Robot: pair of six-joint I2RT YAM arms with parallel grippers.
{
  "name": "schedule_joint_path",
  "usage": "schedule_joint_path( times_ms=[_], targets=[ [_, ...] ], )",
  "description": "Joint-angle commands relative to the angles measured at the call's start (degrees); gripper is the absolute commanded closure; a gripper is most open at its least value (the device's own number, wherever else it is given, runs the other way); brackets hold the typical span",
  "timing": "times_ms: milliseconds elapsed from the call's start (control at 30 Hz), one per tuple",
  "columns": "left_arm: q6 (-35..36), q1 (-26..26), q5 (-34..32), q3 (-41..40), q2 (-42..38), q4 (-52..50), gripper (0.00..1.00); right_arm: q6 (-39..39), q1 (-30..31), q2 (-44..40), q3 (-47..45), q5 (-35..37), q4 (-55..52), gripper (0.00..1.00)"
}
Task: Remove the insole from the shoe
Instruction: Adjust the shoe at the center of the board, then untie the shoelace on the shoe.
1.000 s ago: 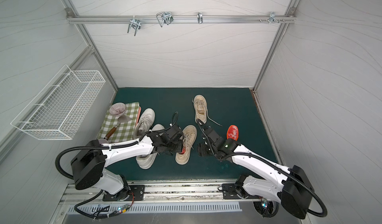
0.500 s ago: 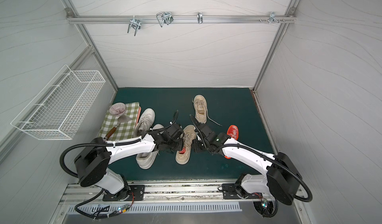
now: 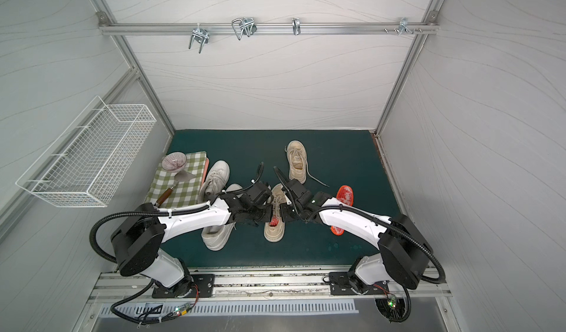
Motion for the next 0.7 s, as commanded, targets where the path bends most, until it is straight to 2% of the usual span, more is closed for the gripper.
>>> schedule_joint_path(
  times_ms=[0,667],
  targets=[
    [-0.6,0.2,0.4,1.0,0.9,3.3,0.83,-1.2,0.3,1.3,1.7,0.8,0.7,0.77],
    [-1.1,0.0,1.9,0.3,0.3,4.5,0.92,-1.9,0.3,7.1,5.3,2.1,1.5,0.77]
  ],
)
